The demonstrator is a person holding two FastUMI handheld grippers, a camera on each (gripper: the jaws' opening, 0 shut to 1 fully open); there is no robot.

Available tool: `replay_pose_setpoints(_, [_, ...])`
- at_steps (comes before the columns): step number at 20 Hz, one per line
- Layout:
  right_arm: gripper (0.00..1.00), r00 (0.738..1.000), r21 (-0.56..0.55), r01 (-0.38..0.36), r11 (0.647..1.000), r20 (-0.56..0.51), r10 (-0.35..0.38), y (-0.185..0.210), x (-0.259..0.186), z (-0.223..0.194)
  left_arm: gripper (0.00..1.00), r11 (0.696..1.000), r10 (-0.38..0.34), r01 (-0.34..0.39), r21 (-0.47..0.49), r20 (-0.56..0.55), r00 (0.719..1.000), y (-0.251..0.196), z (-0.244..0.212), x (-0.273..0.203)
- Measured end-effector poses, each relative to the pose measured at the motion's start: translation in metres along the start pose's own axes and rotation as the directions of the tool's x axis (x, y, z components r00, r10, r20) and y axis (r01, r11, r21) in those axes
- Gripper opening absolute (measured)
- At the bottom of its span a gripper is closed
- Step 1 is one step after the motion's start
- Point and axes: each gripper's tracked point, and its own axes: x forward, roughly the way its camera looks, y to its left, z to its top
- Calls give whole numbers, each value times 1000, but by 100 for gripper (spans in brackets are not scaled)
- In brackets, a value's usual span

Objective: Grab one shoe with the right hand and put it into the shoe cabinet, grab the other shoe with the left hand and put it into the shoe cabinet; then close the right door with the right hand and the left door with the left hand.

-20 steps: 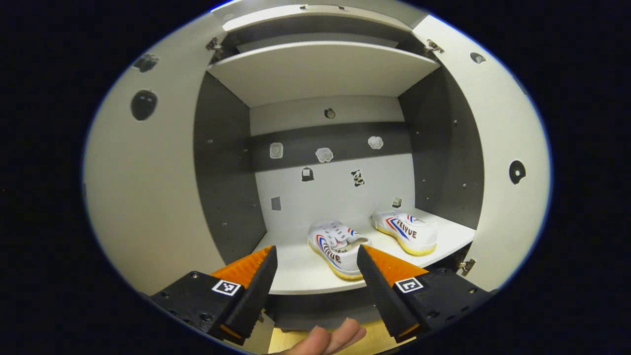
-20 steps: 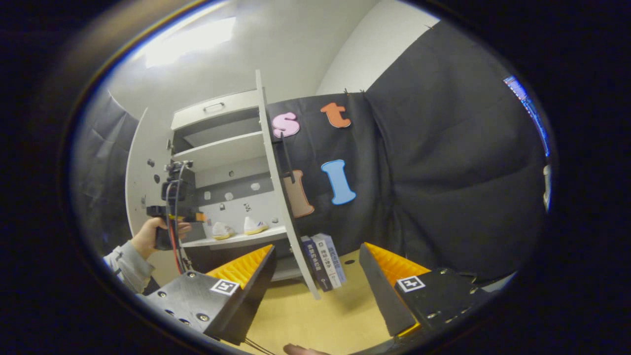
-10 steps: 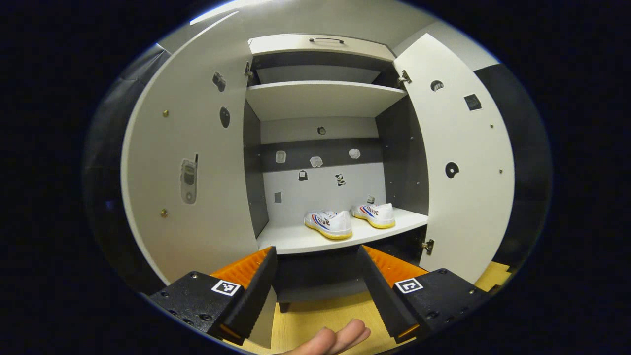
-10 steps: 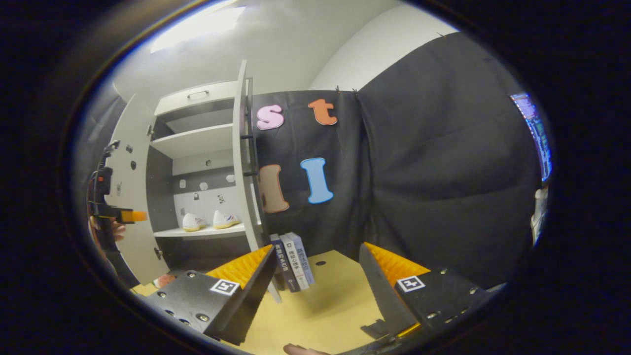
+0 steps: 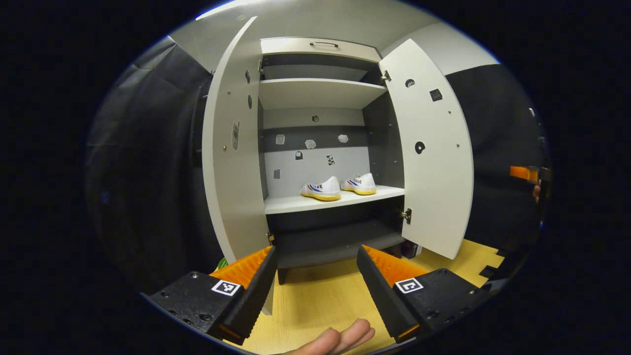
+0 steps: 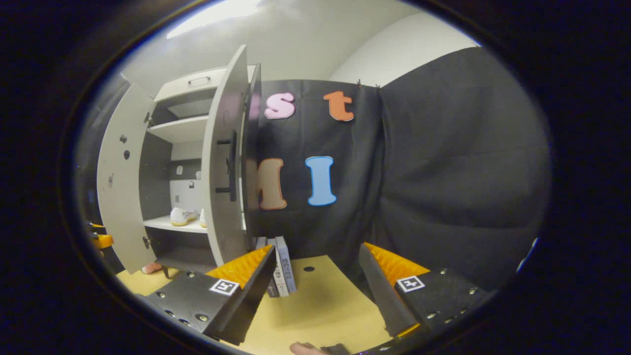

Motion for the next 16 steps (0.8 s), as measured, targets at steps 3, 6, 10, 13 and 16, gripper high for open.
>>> replay_pose_setpoints(3, [100,994,-61,-113,992,-14,112,11,39,25,98,1000,25,-25,0,-6,1000,15,-7,-19])
replay_pose_setpoints(6, [98,985,-27,-172,985,-13,172,20,72,47,98,1000,19,-19,-1,7,1000,21,-6,-25])
replay_pose_setpoints(10, [100,986,7,-167,986,-12,167,32,104,73,98,1000,-16,17,7,-23,1000,24,-19,-32])
replay_pose_setpoints(13, [100,982,-4,-185,983,-26,185,54,110,82,98,999,-45,45,8,-3,999,28,-16,-39])
replay_pose_setpoints(16, [100,983,-22,-182,983,-35,181,75,115,85,98,998,-65,65,-4,17,998,35,-13,-48])
